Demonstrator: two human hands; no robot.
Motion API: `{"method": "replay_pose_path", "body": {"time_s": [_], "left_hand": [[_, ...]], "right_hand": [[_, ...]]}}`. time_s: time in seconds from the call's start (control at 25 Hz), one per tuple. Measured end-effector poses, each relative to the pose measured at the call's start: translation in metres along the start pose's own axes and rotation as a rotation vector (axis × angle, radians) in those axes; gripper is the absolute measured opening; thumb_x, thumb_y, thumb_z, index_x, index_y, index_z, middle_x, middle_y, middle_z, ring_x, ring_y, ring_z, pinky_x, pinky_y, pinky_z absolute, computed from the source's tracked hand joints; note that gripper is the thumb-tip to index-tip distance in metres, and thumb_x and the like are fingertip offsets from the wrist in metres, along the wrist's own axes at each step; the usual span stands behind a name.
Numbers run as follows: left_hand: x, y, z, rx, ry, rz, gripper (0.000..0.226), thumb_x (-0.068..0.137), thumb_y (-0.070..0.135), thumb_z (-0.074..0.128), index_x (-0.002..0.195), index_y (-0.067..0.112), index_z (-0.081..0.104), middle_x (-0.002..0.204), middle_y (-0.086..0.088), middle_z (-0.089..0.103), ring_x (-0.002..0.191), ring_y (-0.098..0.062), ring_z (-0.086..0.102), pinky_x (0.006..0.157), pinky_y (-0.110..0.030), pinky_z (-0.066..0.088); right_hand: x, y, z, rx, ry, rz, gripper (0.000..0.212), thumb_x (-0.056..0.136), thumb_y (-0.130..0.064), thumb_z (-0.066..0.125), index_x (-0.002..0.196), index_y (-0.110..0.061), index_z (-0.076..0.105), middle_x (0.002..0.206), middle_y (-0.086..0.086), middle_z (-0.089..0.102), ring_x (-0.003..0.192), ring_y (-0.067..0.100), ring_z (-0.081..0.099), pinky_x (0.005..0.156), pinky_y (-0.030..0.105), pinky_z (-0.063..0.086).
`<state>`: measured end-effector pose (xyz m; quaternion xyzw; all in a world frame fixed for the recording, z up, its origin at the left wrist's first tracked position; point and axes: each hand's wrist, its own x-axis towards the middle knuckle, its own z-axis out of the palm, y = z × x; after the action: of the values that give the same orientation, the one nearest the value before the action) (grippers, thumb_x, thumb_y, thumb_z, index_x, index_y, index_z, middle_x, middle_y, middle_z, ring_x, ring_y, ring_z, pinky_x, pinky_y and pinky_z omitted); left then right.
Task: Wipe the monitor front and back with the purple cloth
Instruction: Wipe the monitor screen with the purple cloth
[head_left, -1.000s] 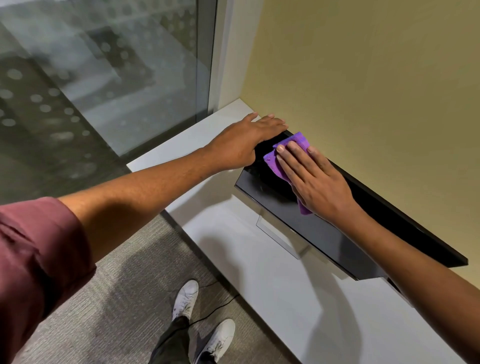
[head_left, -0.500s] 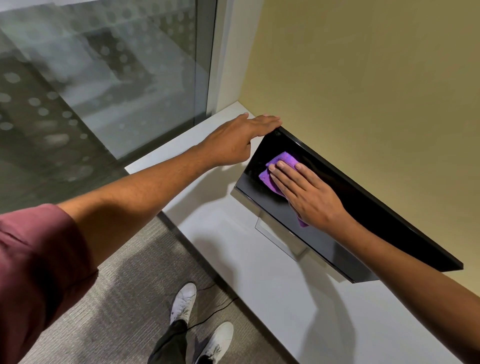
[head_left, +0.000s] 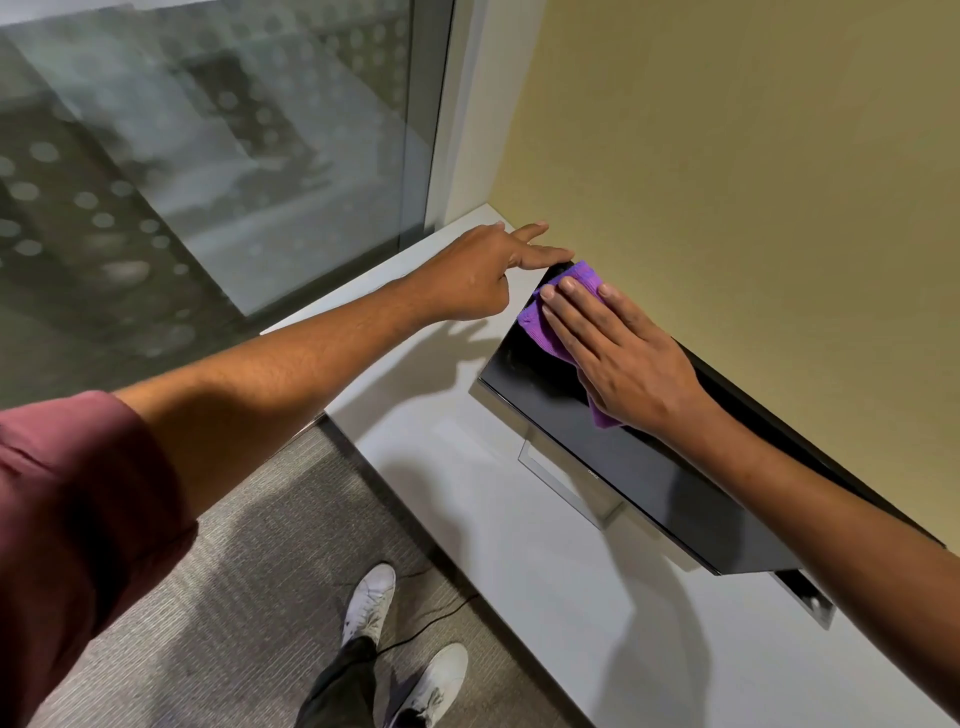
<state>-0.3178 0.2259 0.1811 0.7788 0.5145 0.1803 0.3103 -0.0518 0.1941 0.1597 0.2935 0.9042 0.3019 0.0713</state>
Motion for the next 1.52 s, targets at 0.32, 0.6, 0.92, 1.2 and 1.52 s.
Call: {"method": "replay_pose_path", "body": {"time_s": [0.32, 0.6, 0.92, 1.2, 1.52], "left_hand": [[0.003, 0.006, -0.01, -0.007, 0.012, 0.012, 0.102, 0.078, -0.023, 0.037, 0.151, 0.045, 0.053, 0.172, 0.006, 0.029, 0.158, -0.024, 0.032, 0.108, -0.05, 0.049], [0.02, -0.015, -0.006, -0.084, 0.023, 0.061, 0.107, 0.068, -0.026, 0.032, 0.145, 0.044, 0.061, 0.163, 0.016, 0.046, 0.164, -0.011, 0.009, 0.12, -0.031, 0.035], [0.023, -0.022, -0.001, -0.161, -0.022, 0.006, 0.108, 0.069, -0.029, 0.034, 0.15, 0.04, 0.057, 0.163, 0.019, 0.044, 0.164, -0.009, 0.002, 0.123, -0.027, 0.026], [0.023, -0.025, -0.002, -0.14, -0.03, 0.049, 0.11, 0.068, -0.026, 0.034, 0.146, 0.049, 0.058, 0.164, 0.018, 0.044, 0.164, -0.012, -0.001, 0.127, -0.043, 0.031], [0.017, -0.036, 0.006, -0.024, -0.029, 0.093, 0.119, 0.063, -0.023, 0.031, 0.149, 0.058, 0.048, 0.164, 0.022, 0.041, 0.165, -0.013, -0.003, 0.132, -0.055, 0.012]], "right_hand": [[0.03, -0.007, 0.009, -0.075, -0.177, -0.195, 0.079, 0.11, -0.032, 0.029, 0.167, 0.003, -0.013, 0.177, 0.021, -0.014, 0.166, 0.035, -0.01, 0.135, 0.049, 0.005], [0.001, 0.004, -0.005, 0.012, -0.002, -0.018, 0.068, 0.115, -0.025, 0.033, 0.171, -0.002, 0.003, 0.181, 0.013, 0.0, 0.167, 0.029, 0.005, 0.134, 0.048, 0.021], [0.02, -0.004, 0.0, -0.036, 0.015, -0.007, 0.07, 0.114, -0.025, 0.034, 0.17, 0.001, 0.002, 0.18, 0.016, 0.001, 0.167, 0.032, 0.005, 0.134, 0.048, 0.019], [0.026, -0.025, 0.023, -0.127, -0.1, -0.081, 0.077, 0.112, -0.034, 0.03, 0.167, 0.005, -0.007, 0.177, 0.025, -0.008, 0.166, 0.04, -0.003, 0.135, 0.051, 0.011], [0.024, -0.078, 0.075, -0.112, -0.198, -0.207, 0.089, 0.107, -0.038, 0.039, 0.166, 0.006, -0.011, 0.177, 0.025, -0.013, 0.166, 0.039, -0.008, 0.135, 0.051, -0.002]]}}
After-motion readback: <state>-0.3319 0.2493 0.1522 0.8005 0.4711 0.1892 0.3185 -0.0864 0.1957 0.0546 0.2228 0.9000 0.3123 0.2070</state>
